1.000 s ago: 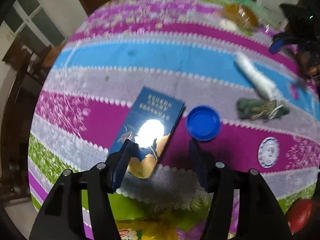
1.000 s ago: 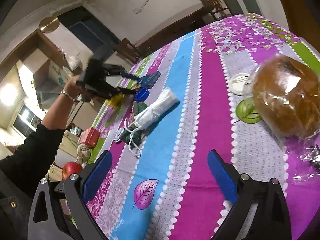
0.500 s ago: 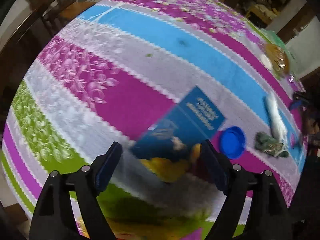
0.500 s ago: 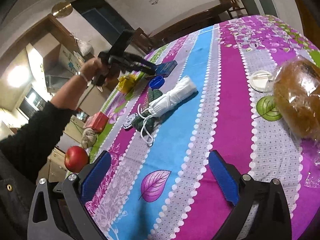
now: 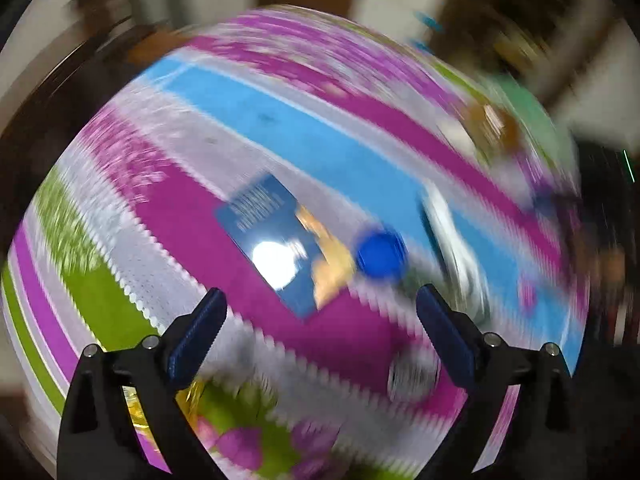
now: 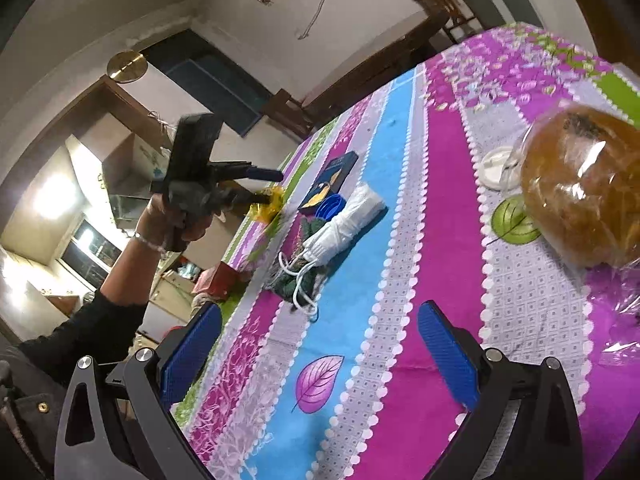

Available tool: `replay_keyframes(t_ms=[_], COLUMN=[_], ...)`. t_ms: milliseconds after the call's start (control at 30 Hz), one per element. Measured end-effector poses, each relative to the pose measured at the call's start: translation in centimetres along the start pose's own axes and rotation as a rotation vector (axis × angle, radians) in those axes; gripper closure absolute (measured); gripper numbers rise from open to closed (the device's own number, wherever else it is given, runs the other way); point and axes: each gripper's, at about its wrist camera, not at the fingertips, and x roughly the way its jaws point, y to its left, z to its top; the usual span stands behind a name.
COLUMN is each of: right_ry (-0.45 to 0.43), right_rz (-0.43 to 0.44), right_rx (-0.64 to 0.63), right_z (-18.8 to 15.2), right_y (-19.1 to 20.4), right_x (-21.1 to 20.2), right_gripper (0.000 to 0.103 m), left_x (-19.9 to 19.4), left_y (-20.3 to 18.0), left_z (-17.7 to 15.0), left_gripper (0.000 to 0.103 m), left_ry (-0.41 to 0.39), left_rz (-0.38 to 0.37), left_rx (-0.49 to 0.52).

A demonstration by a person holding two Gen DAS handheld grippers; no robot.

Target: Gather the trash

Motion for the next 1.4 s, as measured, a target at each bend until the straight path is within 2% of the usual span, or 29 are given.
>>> replay_keyframes(t_ms=[133, 200, 267, 333, 400, 433, 467, 567, 633, 667, 767, 867, 933, 1033, 1067, 1100, 1167, 1267, 1400], right_ry=[-0.009, -0.009, -0.015, -0.024, -0.034, -0.035, -0.039, -0.032, -0.027, -0.024, -0.02, -0.013, 0.017, 0.051, 0.046, 0.053, 0.058, 0.049, -0.037], right_rz=[-0.022, -0.023, -0.023, -0.02, -0.033, -0.044, -0.077, -0.173, -0.211, -0.228, -0.26, -0.245, -0.22, -0.249, -0.26, -0.289, -0.295, -0.275, -0.297], right_rx=[-0.056, -0.068, -0.061, -0.058, -0.066, -0.077, -0.101, -0.197, -0.207, -0.199, -0.1, 0.037, 0.114, 0.182, 0.185, 0.165, 0.122, 0.095, 0.016], right_z=[-0.5, -0.6, -0.6, -0.6, -0.7, -0.8, -0.8, -1.2, -1.2, -0.9, 0.9, 2.9, 3.8, 4.6, 4.9, 5.0, 5.1, 4.9, 4.2], right_y=[1.0, 1.2, 1.1, 1.0, 1.2, 1.5, 2.0, 4.1, 5.0, 5.3, 5.0, 3.6, 2.6, 1.4, 1.2, 1.3, 1.6, 2.1, 4.2], right_x=[-0.2, -0.2, -0.4, -0.6, -0.8, -0.8, -0.7, 0.2, 1.1, 1.6, 3.6, 5.7, 7.4, 9.8, 10.4, 10.8, 11.3, 10.9, 6.3], right_gripper=[0.005, 0.005, 0.005, 0.005, 0.005, 0.005, 0.005, 0.007, 0.016, 0.025, 0.046, 0.048, 0.048, 0.05, 0.064, 0.069, 0.075, 0.076, 0.076], left_x=[2.0, 2.5, 3.6, 4.7, 5.4, 5.5, 5.3, 4.5, 3.6, 2.6, -0.7, -4.4, -5.9, -7.5, -8.0, -8.3, -8.9, -9.3, -9.9], left_y=[-0.1, -0.3, -0.4, -0.4, -0.6, -0.3, -0.5, -1.4, -2.2, -2.5, -3.2, -4.2, -5.1, -6.6, -7.2, -7.8, -9.2, -11.3, -14.8], left_z=[1.2, 0.8, 0.8, 1.0, 0.9, 1.3, 1.3, 1.1, 0.8, 0.4, -1.0, -3.7, -5.0, -6.8, -7.3, -7.7, -7.9, -7.6, -6.6], left_gripper=[0.011, 0.011, 0.011, 0.011, 0.02, 0.029, 0.047, 0.047, 0.047, 0.047, 0.047, 0.047, 0.047, 0.047, 0.047, 0.047, 0.047, 0.047, 0.047], left_ry=[-0.056, -0.077, -0.069, -0.063, -0.06, -0.069, -0.098, -0.129, -0.162, -0.192, -0.298, -0.401, -0.441, -0.479, -0.487, -0.49, -0.502, -0.519, -0.546], left_rz=[0.106, 0.116, 0.192, 0.214, 0.251, 0.273, 0.282, 0.281, 0.299, 0.308, 0.357, 0.364, 0.371, 0.414, 0.42, 0.437, 0.502, 0.608, 0.697], left_rx=[-0.192, -0.237, -0.269, -0.285, -0.303, -0.305, -0.305, -0.314, -0.308, -0.323, -0.384, -0.452, -0.464, -0.468, -0.472, -0.467, -0.442, -0.394, -0.326])
